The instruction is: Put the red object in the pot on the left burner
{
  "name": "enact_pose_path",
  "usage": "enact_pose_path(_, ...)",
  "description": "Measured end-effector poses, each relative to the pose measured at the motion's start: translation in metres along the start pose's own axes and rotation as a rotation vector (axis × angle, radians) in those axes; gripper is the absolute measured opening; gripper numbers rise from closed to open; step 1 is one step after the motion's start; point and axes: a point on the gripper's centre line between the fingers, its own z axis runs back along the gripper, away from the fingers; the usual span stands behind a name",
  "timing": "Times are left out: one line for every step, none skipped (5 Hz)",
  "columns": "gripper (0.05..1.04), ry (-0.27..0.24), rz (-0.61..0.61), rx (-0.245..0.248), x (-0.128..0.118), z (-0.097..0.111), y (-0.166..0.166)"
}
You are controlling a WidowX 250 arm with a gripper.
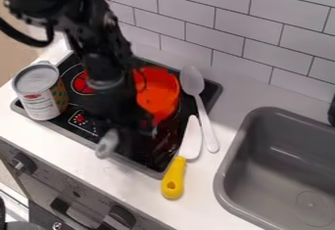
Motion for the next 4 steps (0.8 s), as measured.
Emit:
enact_pose_path(0.328, -0.024, 0.122, -0.009, 0.017, 0.015, 0.010)
enact_pose_path(0.328, 0.014, 0.329, -0.031, 0.037, 0.016, 0.022)
enact_pose_path(0.328, 0.007, 0.549, -0.063, 0.061, 0.013, 0.033)
enact_pose_path(0.328, 0.043, 0.685, -0.084, 0.085, 0.008, 0.041)
